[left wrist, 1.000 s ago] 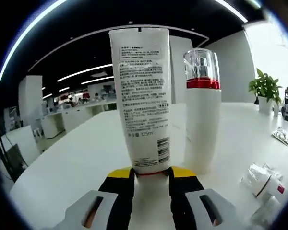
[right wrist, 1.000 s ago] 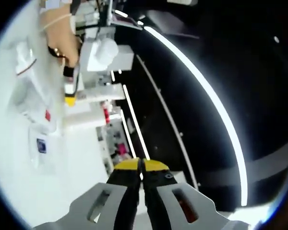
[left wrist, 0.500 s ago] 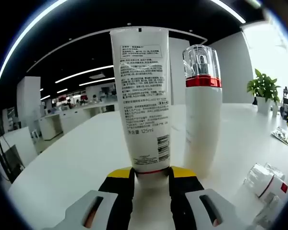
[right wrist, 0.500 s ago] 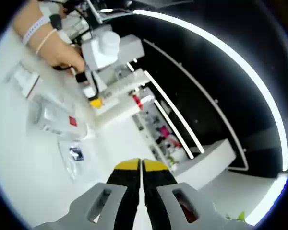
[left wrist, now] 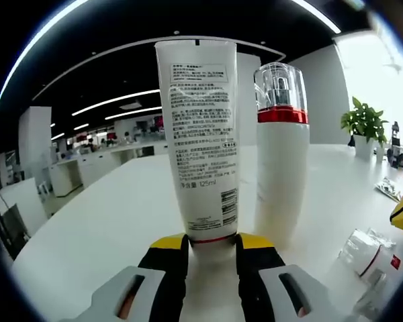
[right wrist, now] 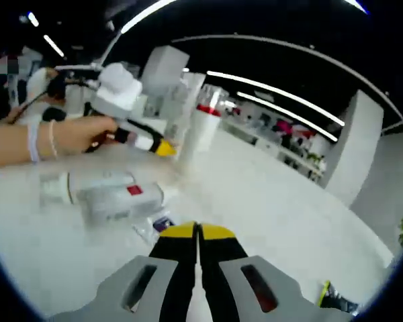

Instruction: Arrange the skincare products in the storage area until every visible bottle or jar stands upright without overlapping.

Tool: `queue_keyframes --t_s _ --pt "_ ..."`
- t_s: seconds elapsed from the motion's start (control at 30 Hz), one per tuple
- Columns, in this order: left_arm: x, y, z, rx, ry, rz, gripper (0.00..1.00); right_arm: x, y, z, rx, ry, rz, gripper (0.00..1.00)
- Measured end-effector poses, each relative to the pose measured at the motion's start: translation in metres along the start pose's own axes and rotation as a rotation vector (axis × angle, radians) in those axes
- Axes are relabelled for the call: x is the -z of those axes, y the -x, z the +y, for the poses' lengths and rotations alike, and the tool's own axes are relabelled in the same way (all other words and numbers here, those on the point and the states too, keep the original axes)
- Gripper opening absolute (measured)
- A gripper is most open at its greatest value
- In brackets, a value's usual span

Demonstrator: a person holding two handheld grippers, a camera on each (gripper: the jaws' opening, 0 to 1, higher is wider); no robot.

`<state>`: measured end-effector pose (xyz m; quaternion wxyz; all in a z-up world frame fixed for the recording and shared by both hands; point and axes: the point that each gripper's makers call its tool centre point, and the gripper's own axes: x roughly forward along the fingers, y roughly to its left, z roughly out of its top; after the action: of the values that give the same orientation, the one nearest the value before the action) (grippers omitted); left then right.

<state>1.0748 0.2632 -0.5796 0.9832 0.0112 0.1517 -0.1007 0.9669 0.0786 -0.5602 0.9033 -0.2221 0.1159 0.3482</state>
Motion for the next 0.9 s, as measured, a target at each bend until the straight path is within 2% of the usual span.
queue_keyframes --t_s 0.13,0.37,0.43,0.5,0.63,0.73,0.83,0.9 --pt "0.000 -0.002 0.000 0.014 0.007 0.001 0.29 -0.003 0.002 0.003 -0.046 -0.066 -0.024 0.00" --pt "-0.005 0.000 0.002 0.004 -0.008 -0.002 0.30 -0.001 0.002 -0.002 -0.025 -0.063 -0.025 0.00" --pt "-0.011 0.005 0.006 -0.018 -0.004 -0.026 0.37 0.001 0.001 -0.003 -0.022 -0.063 -0.018 0.00" --pt "-0.013 0.013 0.009 -0.027 -0.011 -0.018 0.41 0.003 0.000 -0.001 -0.040 -0.082 -0.011 0.00" --pt "-0.010 0.037 0.018 -0.043 -0.004 -0.020 0.48 0.002 0.001 -0.002 -0.050 -0.111 -0.020 0.00" --pt "-0.015 0.051 0.022 -0.031 0.088 -0.046 0.49 -0.009 0.005 -0.007 -0.045 -0.177 -0.098 0.06" --pt "-0.025 0.063 0.014 0.028 0.180 -0.066 0.49 -0.016 0.008 -0.010 -0.058 -0.250 -0.145 0.16" --pt "-0.035 0.069 0.002 0.106 0.231 -0.095 0.49 -0.018 0.009 -0.011 -0.076 -0.311 -0.171 0.29"
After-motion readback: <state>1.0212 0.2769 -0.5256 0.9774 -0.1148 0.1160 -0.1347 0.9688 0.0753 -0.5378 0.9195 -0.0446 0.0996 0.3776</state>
